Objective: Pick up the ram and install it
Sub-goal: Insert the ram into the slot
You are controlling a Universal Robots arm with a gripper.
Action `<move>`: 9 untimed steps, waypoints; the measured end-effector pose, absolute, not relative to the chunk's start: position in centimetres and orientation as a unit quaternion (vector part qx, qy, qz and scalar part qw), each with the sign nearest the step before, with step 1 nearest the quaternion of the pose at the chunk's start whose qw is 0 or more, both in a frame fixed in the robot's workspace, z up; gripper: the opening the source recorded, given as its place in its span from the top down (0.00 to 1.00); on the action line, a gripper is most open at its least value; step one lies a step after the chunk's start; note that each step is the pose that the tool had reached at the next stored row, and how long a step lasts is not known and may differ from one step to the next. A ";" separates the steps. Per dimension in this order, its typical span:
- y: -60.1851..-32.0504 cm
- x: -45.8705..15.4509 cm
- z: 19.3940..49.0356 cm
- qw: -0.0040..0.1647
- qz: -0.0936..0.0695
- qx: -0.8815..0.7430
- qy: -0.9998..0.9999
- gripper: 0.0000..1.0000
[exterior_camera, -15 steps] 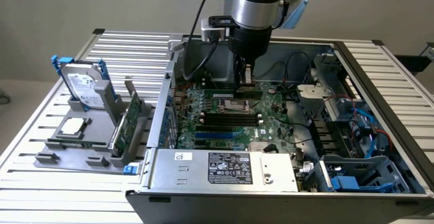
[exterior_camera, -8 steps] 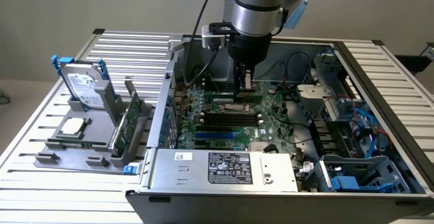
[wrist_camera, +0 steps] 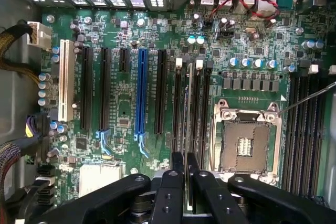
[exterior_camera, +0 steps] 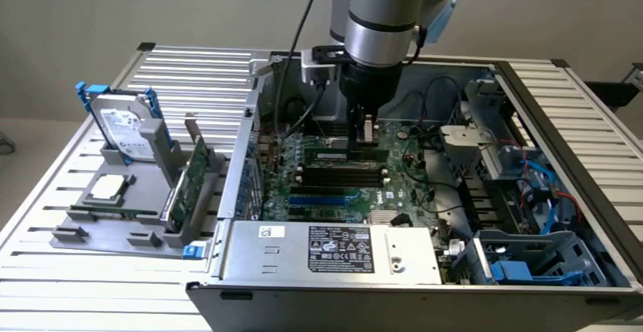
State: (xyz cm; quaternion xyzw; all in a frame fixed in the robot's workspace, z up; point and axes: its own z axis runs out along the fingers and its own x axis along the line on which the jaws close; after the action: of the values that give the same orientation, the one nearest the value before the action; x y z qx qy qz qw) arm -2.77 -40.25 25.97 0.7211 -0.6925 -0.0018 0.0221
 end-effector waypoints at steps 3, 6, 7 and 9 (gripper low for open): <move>-40.4 -2.7 25.5 0.025 -0.004 0.721 -0.692 0.86; -40.6 -2.7 25.0 0.028 -0.008 0.721 -0.692 0.86; -40.6 -2.7 24.9 0.028 -0.008 0.721 -0.692 0.86; -40.6 -2.6 24.5 0.029 -0.009 0.721 -0.692 0.86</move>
State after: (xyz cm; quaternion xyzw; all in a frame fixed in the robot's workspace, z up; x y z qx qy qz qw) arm -2.62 -40.63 24.50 0.7211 -0.6922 -0.0086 0.0285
